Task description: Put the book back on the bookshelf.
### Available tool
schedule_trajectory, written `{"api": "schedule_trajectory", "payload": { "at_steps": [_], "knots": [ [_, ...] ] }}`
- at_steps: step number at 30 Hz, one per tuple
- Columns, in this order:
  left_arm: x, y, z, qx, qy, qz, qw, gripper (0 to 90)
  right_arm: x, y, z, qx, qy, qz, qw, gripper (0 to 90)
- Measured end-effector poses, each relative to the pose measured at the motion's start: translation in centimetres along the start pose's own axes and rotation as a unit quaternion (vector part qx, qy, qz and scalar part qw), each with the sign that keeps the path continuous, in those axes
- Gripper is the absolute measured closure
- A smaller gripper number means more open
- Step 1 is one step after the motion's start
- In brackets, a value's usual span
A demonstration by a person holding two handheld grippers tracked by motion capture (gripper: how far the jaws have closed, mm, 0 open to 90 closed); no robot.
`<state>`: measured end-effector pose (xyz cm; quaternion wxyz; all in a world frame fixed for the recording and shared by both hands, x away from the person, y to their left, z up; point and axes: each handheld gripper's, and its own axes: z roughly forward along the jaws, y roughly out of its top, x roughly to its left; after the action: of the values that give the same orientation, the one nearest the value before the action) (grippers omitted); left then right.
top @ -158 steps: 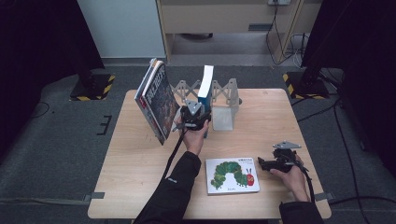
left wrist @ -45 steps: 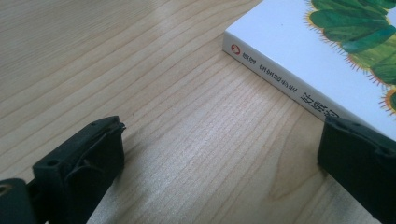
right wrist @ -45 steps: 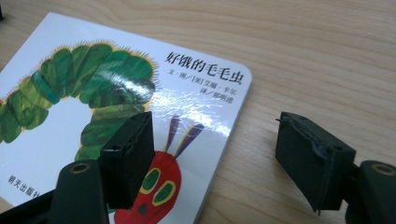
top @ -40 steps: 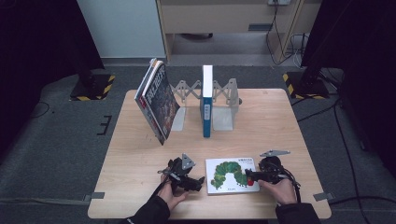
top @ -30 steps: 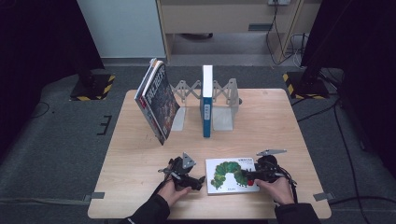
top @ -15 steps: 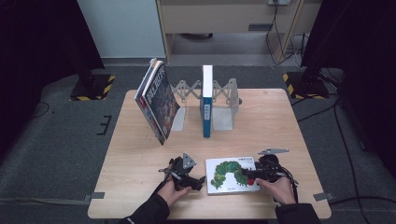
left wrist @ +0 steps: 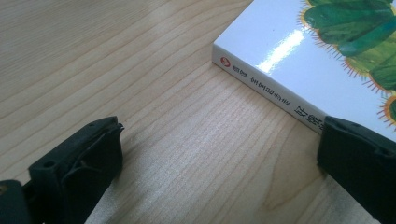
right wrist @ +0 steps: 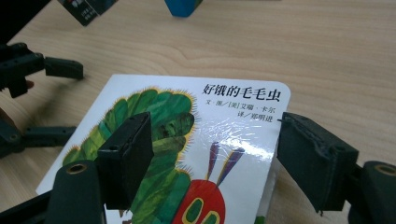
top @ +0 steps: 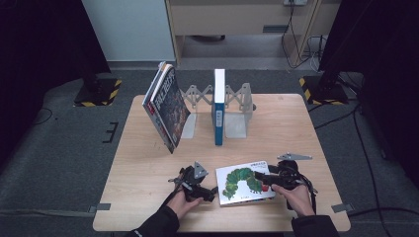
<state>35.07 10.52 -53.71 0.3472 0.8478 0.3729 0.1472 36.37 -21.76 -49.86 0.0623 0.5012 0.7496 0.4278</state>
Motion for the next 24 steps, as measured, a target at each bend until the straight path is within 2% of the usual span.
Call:
{"api": "schedule_trajectory", "payload": {
  "at_steps": [2, 6, 9, 14, 18, 21, 22, 23, 24],
  "knots": [
    [-0.01, 0.01, 0.01, 0.0, 0.0, 0.0, 1.0, 0.0, 0.02, 0.12, -0.02, -0.005, 0.003, 0.004, 1.0, 26.9],
    [-0.06, 0.05, 0.07, -0.001, 0.0, -0.001, 1.0, 0.0, 0.02, 0.79, -0.03, -0.039, 0.015, 0.005, 0.9991, 27.0],
    [-0.07, 0.06, 0.06, 0.0, 0.0, -0.001, 1.0, 0.0, 0.13, 0.92, -0.08, -0.049, 0.019, 0.005, 0.9986, 25.9],
    [-0.06, 0.06, 0.06, 0.0, 0.0, 0.0, 1.0, 0.0, 0.3, 0.71, -0.08, -0.037, 0.018, 0.007, 0.9991, 24.1],
    [-0.06, 0.06, 0.06, 0.0, 0.0, 0.0, 1.0, 0.0, 0.33, 0.71, -0.18, -0.04, 0.022, 0.008, 0.9989, 23.6],
    [-0.06, 0.05, 0.07, 0.0, 0.0, 0.0, 1.0, 0.0, 0.41, 0.65, -0.39, -0.041, 0.034, 0.015, 0.9985, 21.6],
    [-0.06, 0.05, 0.07, 0.0, 0.0, 0.0, 1.0, 0.0, 0.45, 0.61, -0.4, -0.039, 0.041, 0.017, 0.9983, 23.7],
    [-0.06, 0.05, 0.06, 0.0, 0.0, 0.0, 1.0, 0.0, 0.6, 0.56, -0.36, -0.036, 0.055, 0.022, 0.9976, 22.8],
    [-0.06, 0.05, 0.06, 0.001, 0.0, 0.0, 1.0, 0.0, 0.79, 0.53, -0.23, -0.033, 0.057, 0.017, 0.9977, 22.3]
  ]
}}
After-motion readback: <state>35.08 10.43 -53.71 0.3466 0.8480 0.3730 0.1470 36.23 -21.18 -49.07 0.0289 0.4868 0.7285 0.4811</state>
